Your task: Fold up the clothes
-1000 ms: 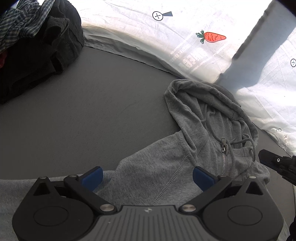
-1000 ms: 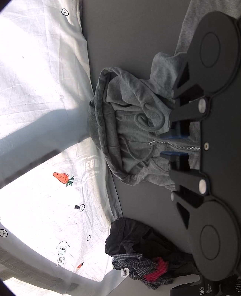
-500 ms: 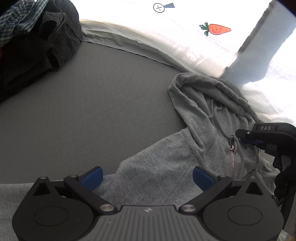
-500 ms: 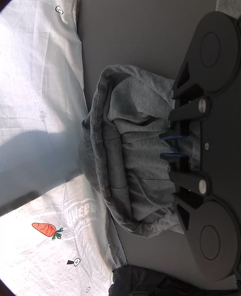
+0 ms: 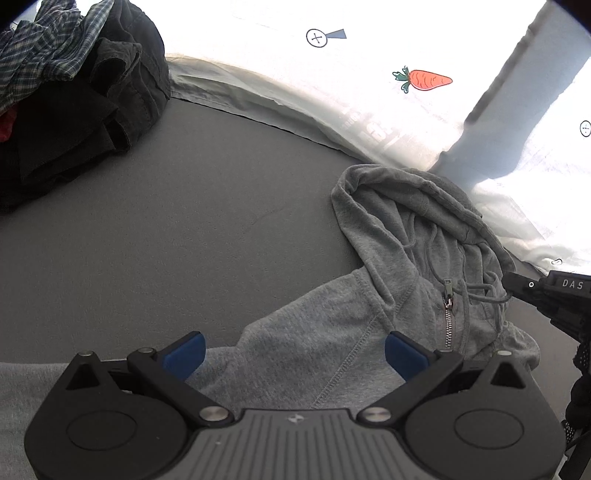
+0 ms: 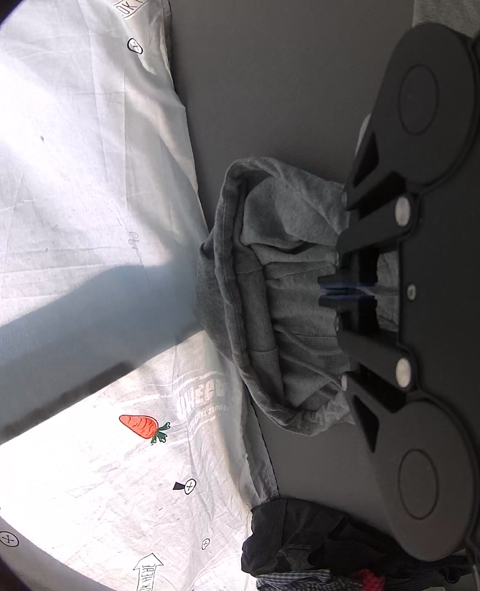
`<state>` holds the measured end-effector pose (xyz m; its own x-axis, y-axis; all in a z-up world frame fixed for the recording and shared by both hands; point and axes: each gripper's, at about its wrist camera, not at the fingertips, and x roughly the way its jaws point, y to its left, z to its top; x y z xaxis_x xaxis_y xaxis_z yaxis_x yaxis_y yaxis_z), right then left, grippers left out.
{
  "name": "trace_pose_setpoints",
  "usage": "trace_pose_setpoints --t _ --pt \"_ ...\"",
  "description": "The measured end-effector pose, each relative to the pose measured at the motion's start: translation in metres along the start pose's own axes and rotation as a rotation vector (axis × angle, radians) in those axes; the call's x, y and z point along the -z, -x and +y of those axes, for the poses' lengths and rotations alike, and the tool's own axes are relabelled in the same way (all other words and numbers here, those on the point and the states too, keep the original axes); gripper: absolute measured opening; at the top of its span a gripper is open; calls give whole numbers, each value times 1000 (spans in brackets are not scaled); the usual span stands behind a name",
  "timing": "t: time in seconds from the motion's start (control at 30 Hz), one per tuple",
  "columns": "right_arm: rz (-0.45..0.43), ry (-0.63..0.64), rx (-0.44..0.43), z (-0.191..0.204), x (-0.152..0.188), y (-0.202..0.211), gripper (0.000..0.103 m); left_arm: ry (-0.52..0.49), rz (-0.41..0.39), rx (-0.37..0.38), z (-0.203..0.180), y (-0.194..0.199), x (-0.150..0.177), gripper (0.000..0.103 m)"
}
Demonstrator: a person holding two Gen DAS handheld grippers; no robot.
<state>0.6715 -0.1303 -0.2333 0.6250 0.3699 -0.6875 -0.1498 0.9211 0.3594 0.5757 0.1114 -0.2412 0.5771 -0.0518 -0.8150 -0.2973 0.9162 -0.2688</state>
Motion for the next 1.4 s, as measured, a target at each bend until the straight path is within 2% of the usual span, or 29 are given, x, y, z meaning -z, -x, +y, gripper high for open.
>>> trace_pose_setpoints --t 0.13,0.27,0.43,0.53,0.6,0.63,0.67,0.77,0.87,0.97,1.07,1.13,1.3,1.4 --pt "-38 21 -42 1 24 62 4 13 -23 8 5 18 2 102" --pt "28 72 -75 7 62 110 4 18 -42 17 11 43 10 102" --pt "199 148 -32 4 132 127 4 41 -34 16 30 75 37 102" --pt "254 117 13 0 160 129 5 74 -23 -9 50 91 59 102" --pt "265 115 24 1 171 129 13 105 -19 -25 68 102 72 102" --pt "239 134 43 6 172 130 29 122 -19 -32 78 108 77 102" --pt "213 153 61 11 173 132 52 144 -22 -39 89 114 82 102" --pt "160 196 103 23 177 131 76 221 -33 -66 122 129 95 102" --pt "165 219 159 29 188 123 90 322 -43 -92 159 144 105 102" --pt "221 201 189 29 206 113 103 436 -68 -98 199 156 116 102" --pt "152 306 212 41 225 113 103 534 -90 -107 234 166 128 102" --pt "92 307 213 42 233 115 103 582 -103 -115 252 171 136 102" --pt "-94 302 208 37 255 120 103 622 -146 -149 284 182 147 102" --pt "-127 301 216 39 258 118 103 632 -175 -185 300 190 155 102"
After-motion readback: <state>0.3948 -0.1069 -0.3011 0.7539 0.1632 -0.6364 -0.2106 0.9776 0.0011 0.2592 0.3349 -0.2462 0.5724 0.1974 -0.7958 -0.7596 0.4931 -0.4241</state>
